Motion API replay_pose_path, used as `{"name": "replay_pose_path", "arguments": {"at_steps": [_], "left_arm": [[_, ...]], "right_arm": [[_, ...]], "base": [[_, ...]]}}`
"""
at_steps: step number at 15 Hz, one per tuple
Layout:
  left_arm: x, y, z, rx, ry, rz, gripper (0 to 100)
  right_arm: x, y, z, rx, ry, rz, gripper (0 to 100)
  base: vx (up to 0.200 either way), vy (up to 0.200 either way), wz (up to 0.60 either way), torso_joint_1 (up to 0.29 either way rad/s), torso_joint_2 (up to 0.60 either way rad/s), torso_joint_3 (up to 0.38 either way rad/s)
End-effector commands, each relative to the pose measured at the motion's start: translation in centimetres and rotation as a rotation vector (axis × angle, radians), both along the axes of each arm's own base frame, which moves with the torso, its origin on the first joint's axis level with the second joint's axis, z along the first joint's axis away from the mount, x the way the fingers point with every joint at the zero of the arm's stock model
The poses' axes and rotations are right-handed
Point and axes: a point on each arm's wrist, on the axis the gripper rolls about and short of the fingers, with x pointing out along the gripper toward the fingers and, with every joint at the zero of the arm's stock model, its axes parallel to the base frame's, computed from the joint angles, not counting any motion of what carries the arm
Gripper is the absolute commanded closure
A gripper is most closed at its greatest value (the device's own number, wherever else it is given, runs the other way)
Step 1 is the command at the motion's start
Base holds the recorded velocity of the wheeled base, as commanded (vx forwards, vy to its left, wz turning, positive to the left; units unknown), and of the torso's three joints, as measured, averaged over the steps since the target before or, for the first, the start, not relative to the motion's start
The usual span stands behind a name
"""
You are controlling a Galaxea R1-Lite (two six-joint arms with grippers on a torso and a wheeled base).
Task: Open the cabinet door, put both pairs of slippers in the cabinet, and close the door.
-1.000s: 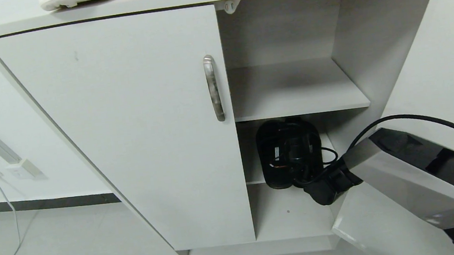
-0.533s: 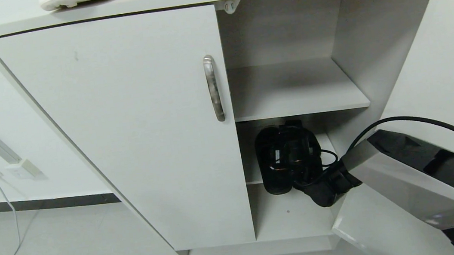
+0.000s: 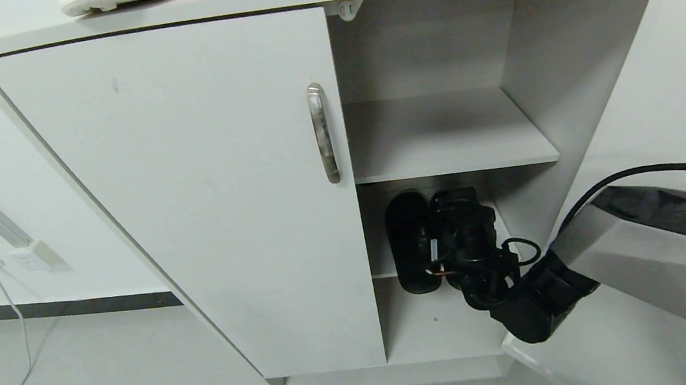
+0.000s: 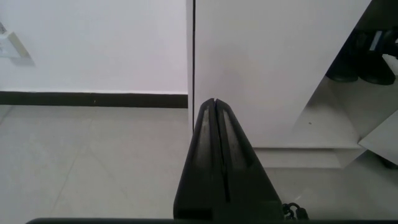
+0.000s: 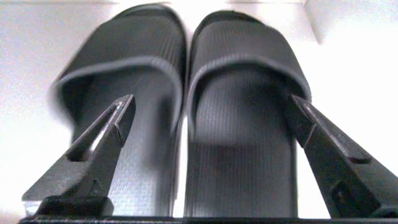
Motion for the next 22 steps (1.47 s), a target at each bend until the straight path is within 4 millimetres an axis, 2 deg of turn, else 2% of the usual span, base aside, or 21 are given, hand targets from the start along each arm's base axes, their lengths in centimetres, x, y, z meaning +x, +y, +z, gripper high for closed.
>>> {"name": "replay_pose_path", "arguments": {"at_steps": [1, 3, 6, 12, 22], "left_arm": [[0.0, 0.0, 0.0, -0.001, 0.002, 0.001, 100], [0.0, 0.0, 0.0, -0.001, 0.002, 0.001, 100], [0.0, 0.0, 0.0, -0.001, 0.002, 0.001, 100], [0.0, 0.0, 0.0, -0.002, 0.001, -0.001, 100], [0.0, 0.0, 0.0, 0.002, 0.002, -0.002, 100]], "right_arm": [[-4.5, -0.4, 2.3, 0.001, -0.003, 0.059, 0], [-7.2, -0.7, 2.3, -0.013, 0.014, 0.095, 0], [-9.2, -0.8, 1.7, -0.017, 0.015, 0.131, 0], [-9.3, -0.7, 1.2, -0.027, 0.025, 0.136, 0], [-9.3, -1.0, 0.4, -0.045, 0.047, 0.131, 0]], "base": [[0.0, 0.0, 0.0, 0.0, 0.0, 0.0], [0.0, 0.0, 0.0, 0.0, 0.0, 0.0], [0.0, 0.0, 0.0, 0.0, 0.0, 0.0], [-0.167, 0.0, 0.0, 0.001, 0.0, 0.004], [0.0, 0.0, 0.0, 0.0, 0.0, 0.0]]}}
